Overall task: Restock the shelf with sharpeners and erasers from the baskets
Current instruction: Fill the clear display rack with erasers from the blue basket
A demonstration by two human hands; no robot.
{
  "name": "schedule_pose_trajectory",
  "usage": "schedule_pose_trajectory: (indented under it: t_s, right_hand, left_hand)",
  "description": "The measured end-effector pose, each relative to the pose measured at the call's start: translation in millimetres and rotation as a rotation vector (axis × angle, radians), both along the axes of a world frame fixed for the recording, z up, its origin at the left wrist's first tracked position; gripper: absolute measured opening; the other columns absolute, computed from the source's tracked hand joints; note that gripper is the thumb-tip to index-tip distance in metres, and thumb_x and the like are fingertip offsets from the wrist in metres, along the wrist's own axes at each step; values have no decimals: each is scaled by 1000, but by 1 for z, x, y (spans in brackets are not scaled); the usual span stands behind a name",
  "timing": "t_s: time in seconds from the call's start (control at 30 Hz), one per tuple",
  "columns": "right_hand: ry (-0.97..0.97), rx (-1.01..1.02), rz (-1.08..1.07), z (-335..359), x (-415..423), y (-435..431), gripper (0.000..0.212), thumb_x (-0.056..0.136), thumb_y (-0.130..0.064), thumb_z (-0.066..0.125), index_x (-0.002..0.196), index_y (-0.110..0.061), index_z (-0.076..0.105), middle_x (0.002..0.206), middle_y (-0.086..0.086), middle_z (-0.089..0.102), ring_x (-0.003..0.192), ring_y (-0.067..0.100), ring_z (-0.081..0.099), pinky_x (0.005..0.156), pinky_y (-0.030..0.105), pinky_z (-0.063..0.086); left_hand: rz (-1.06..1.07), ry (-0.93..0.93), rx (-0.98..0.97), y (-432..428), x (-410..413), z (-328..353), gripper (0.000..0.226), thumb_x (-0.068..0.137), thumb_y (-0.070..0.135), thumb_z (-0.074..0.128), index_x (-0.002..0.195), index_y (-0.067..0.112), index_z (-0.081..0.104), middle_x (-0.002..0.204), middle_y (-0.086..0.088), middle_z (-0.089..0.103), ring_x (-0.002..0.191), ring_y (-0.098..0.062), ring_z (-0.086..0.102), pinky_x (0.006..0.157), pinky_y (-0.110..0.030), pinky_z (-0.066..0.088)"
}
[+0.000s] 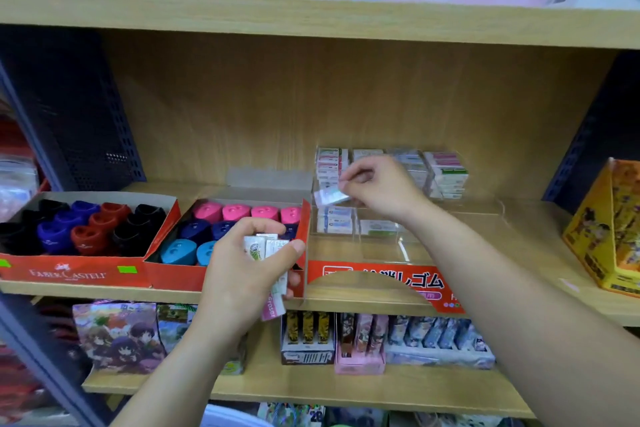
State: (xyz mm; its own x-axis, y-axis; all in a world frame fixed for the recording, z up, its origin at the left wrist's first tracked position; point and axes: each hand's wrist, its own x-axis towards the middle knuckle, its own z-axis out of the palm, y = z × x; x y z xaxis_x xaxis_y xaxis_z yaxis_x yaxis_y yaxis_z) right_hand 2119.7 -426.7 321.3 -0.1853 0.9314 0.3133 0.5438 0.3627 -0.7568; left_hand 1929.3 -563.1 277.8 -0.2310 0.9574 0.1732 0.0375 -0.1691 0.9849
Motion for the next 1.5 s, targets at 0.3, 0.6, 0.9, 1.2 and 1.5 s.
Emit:
schedule_pose_trajectory:
  t_s: [0.3, 0.6, 0.9, 1.2, 1.5]
  right_hand:
    - [-384, 51, -22, -13, -5, 4, 21, 98, -21, 58, 101, -15, 77, 102, 0, 76, 97, 16, 69, 77, 23, 45]
    - [121, 55, 215, -40, -62, -139, 11, 83, -27, 80, 87, -27, 70, 79, -8, 68, 71, 10, 63, 66, 22, 51]
    - [378, -203, 311, -50, -84, -149, 21, 84, -3, 78, 98, -18, 73, 78, 6, 66, 68, 13, 60, 70, 27, 54]
    - [465, -231, 180, -35, -55, -140, 22, 97, -1, 60, 101, -19, 73, 92, 6, 71, 72, 17, 69, 70, 33, 61]
    - [425, -3, -52, -9, 39, -111, 24, 91, 1, 68, 97, -21, 76, 80, 3, 75, 73, 15, 69, 71, 22, 59]
  left_hand:
    - [40, -93, 9, 2, -18, 4, 30, 83, 17, 80, 106, 11, 62, 83, -17, 75, 68, -34, 75, 57, -44, 62]
    - [124, -183, 6, -11, -28, 11, 31, 86, 18, 79, 111, 8, 62, 86, -16, 72, 57, -17, 70, 48, -28, 56]
    - [173, -168, 13, -19, -47, 3, 24, 87, 24, 79, 104, 15, 64, 90, -13, 70, 69, -22, 68, 61, -40, 58]
    - [68, -74, -11, -31, -51, 9, 21, 86, 21, 80, 101, 18, 66, 92, -14, 70, 66, -25, 73, 58, -38, 61]
    - [-88, -110, -89, -27, -23, 5, 24, 95, 9, 69, 113, 22, 61, 99, -13, 67, 81, -28, 75, 75, -44, 63]
